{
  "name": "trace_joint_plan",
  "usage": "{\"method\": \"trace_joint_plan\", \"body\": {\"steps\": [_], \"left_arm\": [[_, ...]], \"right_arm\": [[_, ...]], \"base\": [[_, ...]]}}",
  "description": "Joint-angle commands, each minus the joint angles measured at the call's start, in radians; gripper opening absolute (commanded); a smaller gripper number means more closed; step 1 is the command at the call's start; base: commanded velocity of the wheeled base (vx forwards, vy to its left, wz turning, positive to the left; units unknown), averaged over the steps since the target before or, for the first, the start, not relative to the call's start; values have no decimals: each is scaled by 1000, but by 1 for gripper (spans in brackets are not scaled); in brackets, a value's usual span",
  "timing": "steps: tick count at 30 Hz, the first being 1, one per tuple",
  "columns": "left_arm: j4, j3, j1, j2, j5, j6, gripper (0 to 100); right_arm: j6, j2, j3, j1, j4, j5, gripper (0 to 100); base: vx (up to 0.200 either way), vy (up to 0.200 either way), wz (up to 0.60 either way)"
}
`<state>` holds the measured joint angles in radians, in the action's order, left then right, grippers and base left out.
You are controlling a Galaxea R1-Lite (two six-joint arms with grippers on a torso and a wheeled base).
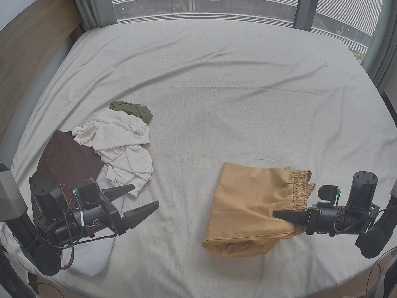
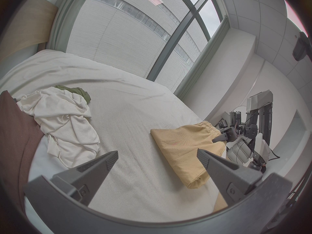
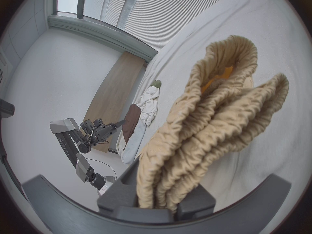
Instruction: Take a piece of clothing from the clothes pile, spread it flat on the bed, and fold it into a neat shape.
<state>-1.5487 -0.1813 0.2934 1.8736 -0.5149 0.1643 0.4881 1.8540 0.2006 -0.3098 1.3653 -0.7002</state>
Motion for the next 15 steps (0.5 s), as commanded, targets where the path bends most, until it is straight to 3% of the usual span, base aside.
{"method": "trace_joint_plan", "body": {"steps": [1,8,15], "left_arm": [[-1,0,-2,-4,3,0,100],[-1,0,-10,-4,1,0,100],[-1,5,-10,-1,1,3,100]], "right_arm": [[4,-24,13,-11,0,-1,0],[4,-42,33,-12,-2,-1,0],[37,-105,141,-31,-106,-1,0]], "base": [[0,0,0],[0,0,0],[0,0,0]]}}
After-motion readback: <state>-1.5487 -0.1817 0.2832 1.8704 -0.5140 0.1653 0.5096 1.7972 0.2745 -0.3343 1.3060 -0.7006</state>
